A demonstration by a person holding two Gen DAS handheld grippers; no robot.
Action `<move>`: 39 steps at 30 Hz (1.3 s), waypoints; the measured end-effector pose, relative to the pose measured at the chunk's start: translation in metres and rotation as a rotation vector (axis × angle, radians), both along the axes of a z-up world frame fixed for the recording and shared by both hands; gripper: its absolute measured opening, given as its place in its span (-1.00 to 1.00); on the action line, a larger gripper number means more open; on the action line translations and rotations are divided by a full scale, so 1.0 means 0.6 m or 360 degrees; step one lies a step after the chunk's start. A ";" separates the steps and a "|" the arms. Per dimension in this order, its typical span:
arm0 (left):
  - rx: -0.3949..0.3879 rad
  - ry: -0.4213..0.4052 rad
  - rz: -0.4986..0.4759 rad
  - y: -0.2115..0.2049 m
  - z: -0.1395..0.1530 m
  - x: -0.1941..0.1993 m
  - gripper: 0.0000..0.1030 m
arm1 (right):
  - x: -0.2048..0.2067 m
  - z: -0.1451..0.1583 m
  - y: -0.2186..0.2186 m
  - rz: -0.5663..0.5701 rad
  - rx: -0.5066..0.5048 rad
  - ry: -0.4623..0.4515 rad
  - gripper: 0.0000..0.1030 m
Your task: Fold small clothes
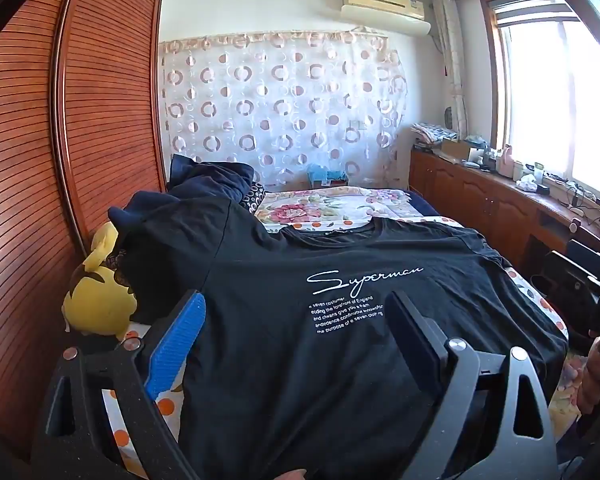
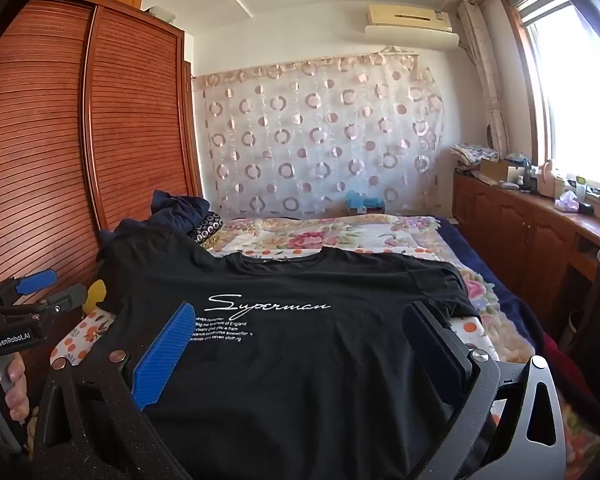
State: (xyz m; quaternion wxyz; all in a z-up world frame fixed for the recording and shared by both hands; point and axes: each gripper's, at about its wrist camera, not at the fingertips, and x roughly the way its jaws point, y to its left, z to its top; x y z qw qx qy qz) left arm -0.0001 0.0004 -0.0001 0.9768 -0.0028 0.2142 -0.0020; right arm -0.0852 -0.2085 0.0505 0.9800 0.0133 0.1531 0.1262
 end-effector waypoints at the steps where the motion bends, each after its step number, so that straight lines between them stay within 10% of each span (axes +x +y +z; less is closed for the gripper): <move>1: -0.0004 -0.0006 -0.0001 0.000 0.000 0.000 0.78 | 0.000 0.000 0.000 -0.0001 -0.0006 0.0001 1.00; 39: 0.0045 -0.0048 -0.0010 -0.005 0.010 -0.010 0.78 | 0.004 0.000 0.001 -0.0005 -0.0001 0.0027 1.00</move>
